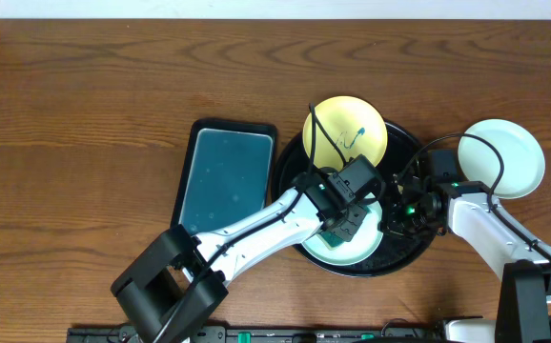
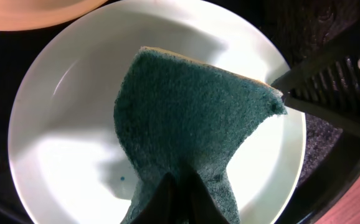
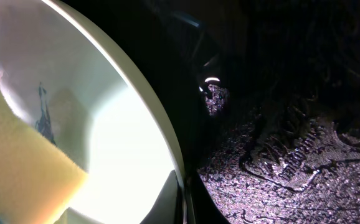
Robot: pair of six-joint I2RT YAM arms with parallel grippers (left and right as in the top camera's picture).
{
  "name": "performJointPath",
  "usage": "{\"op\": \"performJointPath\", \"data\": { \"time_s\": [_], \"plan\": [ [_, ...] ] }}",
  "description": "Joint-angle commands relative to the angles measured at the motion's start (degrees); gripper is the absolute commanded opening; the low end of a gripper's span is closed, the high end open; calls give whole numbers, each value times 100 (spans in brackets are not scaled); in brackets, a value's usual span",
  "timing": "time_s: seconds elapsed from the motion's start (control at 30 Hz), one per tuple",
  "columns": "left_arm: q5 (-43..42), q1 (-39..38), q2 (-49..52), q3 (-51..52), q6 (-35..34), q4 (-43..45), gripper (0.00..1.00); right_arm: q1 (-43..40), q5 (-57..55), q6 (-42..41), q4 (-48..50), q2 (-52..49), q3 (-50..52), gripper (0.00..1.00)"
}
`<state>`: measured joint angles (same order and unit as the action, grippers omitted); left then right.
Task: Clean dirty plates on tray and stack at the side
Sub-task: 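Scrub the blue-stained plate with the sponge while the right gripper holds it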
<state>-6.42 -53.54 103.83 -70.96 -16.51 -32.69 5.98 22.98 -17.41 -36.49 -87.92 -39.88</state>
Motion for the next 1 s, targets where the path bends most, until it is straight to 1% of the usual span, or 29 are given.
{"op": "performJointPath", "data": {
  "time_s": [0.0,0.2,0.4,0.47,0.67,0.73,0.8,0.9,0.97],
  "plan": [
    [107,-7,164,61,-63,48,7,50,-157,-57,28,-26,35,1],
    [-87,-26,535,61,-184,46,8,50,-157,-57,31,-26,35,1],
    [-11,-120,839,61,-175,72,7,50,-177,-55,31,-26,35,1],
    [282,-114,894,61,-175,111,7,50,-177,-57,31,-26,35,1],
    [1620,-101,901,61,-181,271,8,50,-175,-57,20,-26,35,1],
    [1923,-79,901,59,-181,313,7,50,-177,-57,7,-26,35,1],
    [2070,-37,901,57,-181,326,7,50,-177,-57,-11,-26,35,1],
    [2063,50,901,57,-197,302,8,50,-177,-55,-20,-26,35,1],
    [2063,105,901,57,-389,214,8,50,-177,-57,-20,-26,35,1]
  ]
}}
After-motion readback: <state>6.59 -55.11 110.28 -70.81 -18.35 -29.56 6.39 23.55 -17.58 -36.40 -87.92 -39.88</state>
